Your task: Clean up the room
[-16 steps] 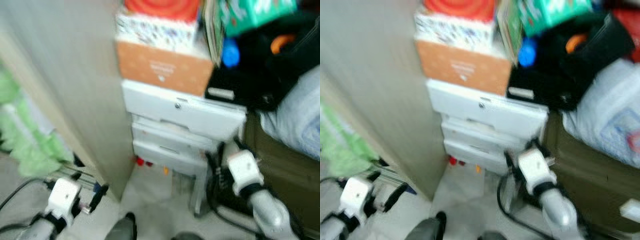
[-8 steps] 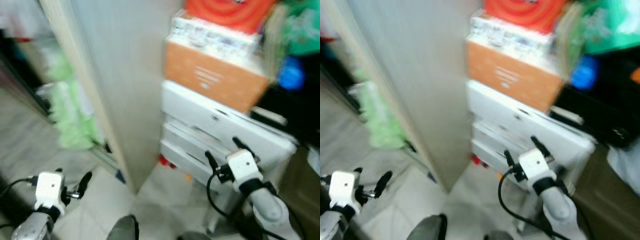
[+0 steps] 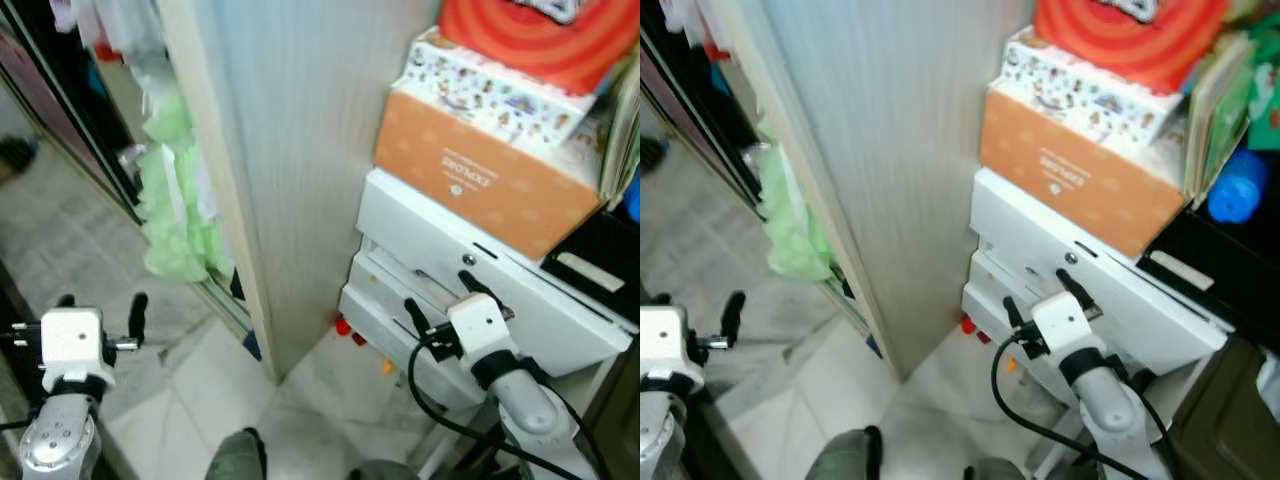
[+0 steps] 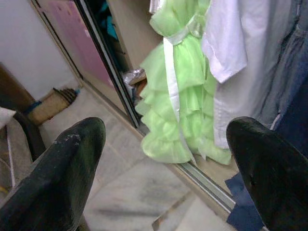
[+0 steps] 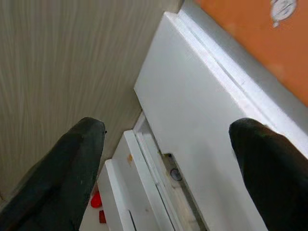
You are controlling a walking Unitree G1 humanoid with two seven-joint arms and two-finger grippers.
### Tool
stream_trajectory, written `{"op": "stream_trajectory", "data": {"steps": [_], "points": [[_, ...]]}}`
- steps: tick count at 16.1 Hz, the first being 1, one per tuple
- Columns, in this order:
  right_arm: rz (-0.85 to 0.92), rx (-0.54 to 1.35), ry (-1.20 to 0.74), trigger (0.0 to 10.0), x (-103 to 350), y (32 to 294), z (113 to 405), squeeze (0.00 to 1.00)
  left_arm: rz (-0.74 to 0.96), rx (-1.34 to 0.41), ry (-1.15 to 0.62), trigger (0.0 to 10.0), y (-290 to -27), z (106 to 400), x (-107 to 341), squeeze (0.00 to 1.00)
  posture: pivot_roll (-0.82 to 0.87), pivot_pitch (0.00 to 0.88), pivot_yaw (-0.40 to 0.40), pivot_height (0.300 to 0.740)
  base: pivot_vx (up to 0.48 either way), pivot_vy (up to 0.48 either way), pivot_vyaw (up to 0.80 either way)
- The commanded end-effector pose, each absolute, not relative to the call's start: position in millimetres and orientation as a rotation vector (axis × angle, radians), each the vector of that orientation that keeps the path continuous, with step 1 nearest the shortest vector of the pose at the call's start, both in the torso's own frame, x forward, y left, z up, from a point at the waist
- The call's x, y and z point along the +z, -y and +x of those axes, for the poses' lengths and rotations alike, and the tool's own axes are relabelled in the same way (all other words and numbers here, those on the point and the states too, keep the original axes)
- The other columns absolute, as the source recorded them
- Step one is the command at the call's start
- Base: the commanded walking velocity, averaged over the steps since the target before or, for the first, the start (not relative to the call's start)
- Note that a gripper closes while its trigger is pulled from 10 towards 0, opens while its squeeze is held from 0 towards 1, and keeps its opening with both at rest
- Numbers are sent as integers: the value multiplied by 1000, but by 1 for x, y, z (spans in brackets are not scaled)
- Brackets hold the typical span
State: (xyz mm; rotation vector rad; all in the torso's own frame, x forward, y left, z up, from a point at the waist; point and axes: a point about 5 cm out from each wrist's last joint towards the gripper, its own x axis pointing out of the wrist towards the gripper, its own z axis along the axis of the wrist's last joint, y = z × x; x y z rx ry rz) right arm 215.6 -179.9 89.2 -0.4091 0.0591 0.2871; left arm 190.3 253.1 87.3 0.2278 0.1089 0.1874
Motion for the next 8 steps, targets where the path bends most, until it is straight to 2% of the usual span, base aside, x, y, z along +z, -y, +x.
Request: {"op": "stream_trajectory", "data": {"steps": [1,4,8], "points": [[-398,283,-82,10000,88,182,211,0,238,163,-93,10000,-243,192,93,0,12,174,-55,740,0,0,0],[-372,255,-112,10000,84,187,206,0,215,105,-103,10000,-227,193,90,0,-1,151,-46,740,0,0,0],[-365,250,-113,10000,82,185,208,0,211,73,-95,10000,-224,206,93,0,-2,140,-37,740,0,0,0]]}}
